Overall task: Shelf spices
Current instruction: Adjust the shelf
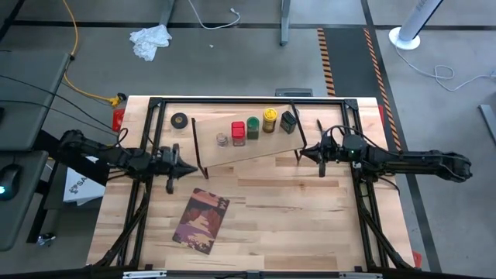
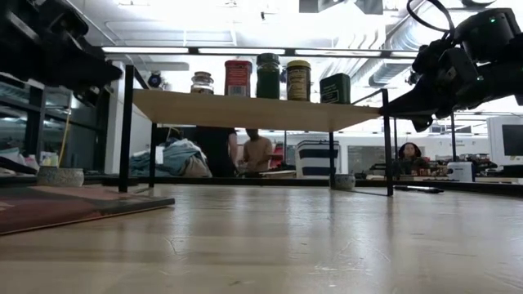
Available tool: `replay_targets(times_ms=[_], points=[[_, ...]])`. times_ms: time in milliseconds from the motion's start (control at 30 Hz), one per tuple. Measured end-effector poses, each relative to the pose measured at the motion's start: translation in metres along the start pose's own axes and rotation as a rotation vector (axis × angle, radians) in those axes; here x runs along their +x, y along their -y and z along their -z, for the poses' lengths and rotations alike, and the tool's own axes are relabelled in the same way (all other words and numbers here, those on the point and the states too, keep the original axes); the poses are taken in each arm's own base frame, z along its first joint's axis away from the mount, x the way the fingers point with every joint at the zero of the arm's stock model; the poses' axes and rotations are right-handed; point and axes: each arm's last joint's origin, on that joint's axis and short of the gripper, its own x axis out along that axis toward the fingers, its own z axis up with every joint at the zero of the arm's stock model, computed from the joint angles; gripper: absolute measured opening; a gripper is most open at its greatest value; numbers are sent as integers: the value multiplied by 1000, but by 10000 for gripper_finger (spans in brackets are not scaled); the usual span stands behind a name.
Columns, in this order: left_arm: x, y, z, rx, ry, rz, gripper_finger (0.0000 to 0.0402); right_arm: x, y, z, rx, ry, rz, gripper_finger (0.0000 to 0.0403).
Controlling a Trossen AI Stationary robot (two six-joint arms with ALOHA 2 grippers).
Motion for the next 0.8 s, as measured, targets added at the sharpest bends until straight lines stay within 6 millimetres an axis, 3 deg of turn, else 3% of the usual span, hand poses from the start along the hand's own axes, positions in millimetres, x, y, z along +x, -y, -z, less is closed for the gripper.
replay_targets(times_ms=[100, 233, 533, 800], points=[[-1, 5, 1, -73, -30, 127, 0, 0, 0, 0, 0, 0, -3, 0], [-1, 8, -2, -40, -10, 205, 0, 0, 0, 0, 0, 0, -3, 0], [6, 1, 3, -26, -42, 12, 0, 0, 0, 0, -1, 2, 13, 0], [15, 4, -1, 22, -10, 2, 0, 0, 1, 0, -1, 7, 39, 0]])
